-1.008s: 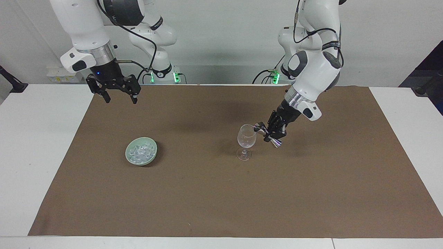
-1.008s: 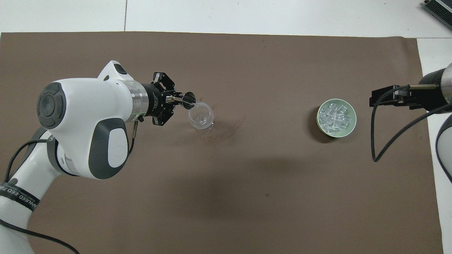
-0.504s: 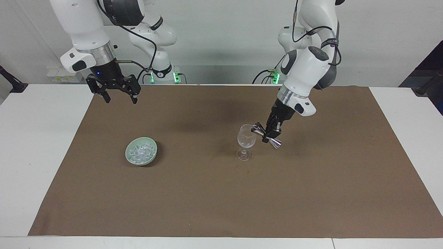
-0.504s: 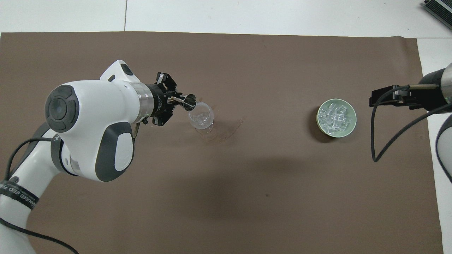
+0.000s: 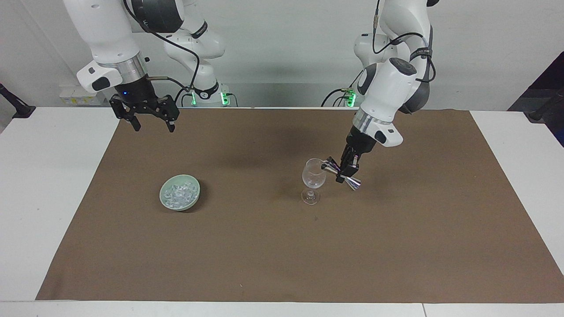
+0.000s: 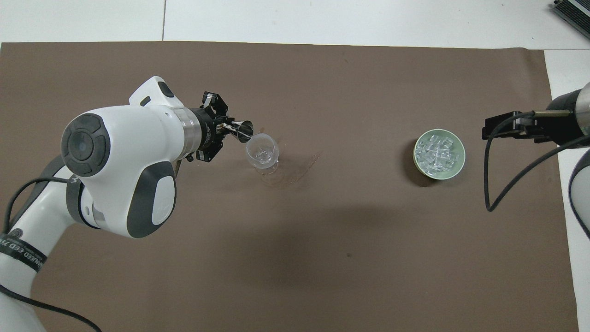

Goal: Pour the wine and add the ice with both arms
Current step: 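Tilt the bottle with the left gripper to pour into the clear glass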

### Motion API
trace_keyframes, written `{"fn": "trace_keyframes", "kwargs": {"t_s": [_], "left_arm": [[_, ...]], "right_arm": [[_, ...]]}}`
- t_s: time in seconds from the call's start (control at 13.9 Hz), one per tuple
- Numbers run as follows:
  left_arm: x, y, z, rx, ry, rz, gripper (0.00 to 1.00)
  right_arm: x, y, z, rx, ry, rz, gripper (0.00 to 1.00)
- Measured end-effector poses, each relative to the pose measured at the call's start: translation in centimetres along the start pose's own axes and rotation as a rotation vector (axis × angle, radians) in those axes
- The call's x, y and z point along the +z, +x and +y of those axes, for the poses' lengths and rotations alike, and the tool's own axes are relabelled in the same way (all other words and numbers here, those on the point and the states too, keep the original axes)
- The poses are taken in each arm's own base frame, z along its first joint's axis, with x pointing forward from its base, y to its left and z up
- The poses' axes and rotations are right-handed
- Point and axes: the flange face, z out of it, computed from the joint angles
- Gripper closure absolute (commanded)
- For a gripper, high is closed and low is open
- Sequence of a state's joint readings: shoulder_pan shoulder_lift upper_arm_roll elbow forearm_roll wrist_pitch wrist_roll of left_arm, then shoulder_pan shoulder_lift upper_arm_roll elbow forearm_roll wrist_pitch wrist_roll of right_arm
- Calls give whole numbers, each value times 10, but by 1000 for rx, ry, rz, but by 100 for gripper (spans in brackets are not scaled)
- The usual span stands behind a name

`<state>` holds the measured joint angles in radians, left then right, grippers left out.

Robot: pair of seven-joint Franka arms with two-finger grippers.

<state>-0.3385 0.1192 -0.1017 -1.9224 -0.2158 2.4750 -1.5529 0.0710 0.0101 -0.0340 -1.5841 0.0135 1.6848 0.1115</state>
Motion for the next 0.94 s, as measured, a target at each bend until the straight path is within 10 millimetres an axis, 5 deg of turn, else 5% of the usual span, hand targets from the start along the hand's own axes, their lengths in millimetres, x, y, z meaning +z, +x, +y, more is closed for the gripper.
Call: {"fn": "trace_keyframes", "kwargs": {"t_s": [0.94], "left_arm": [[1, -17, -2, 71, -5, 89, 100]], "right_arm": [[0, 0, 0, 0, 0, 0, 0]]}}
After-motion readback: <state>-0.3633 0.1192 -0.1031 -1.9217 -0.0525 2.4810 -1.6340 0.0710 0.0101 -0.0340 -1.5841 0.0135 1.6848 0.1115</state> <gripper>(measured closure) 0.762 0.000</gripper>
